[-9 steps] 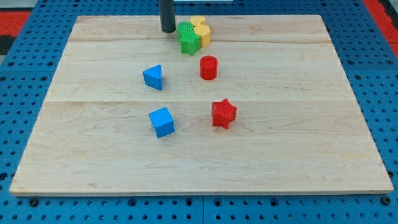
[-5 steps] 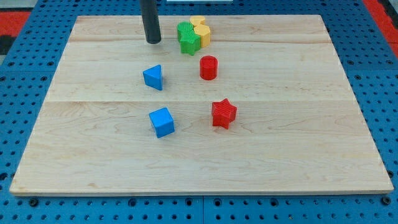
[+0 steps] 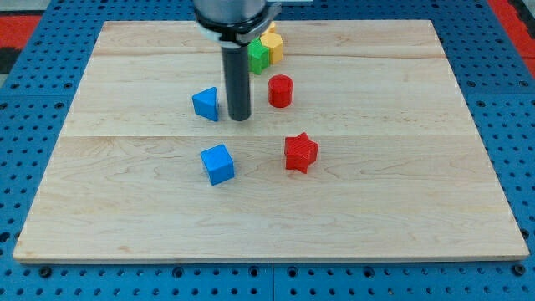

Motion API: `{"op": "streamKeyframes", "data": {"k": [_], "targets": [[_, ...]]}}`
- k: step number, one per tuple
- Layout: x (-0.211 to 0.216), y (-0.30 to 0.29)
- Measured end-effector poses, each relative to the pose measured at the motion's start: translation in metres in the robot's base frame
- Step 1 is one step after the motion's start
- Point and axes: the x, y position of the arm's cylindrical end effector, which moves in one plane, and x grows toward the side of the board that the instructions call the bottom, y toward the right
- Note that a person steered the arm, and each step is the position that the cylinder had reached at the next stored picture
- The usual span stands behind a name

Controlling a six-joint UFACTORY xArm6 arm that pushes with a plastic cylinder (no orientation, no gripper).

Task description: Push the blue triangle towards bottom right

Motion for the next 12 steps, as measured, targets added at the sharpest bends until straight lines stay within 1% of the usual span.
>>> {"op": "streamKeyframes", "data": {"k": [1, 2, 3, 4, 5, 7, 8, 9, 10, 11, 12], "targets": [[-0.016, 0.005], [-0.048, 0.003], [-0.059, -0.011], [-0.053, -0.049], [-0.047, -0.063], [-0.046, -0.063], [-0.033, -0.066], [-0.014, -0.058], [-0.01, -0.028], [-0.02, -0.002], [0.002, 0.002]]}}
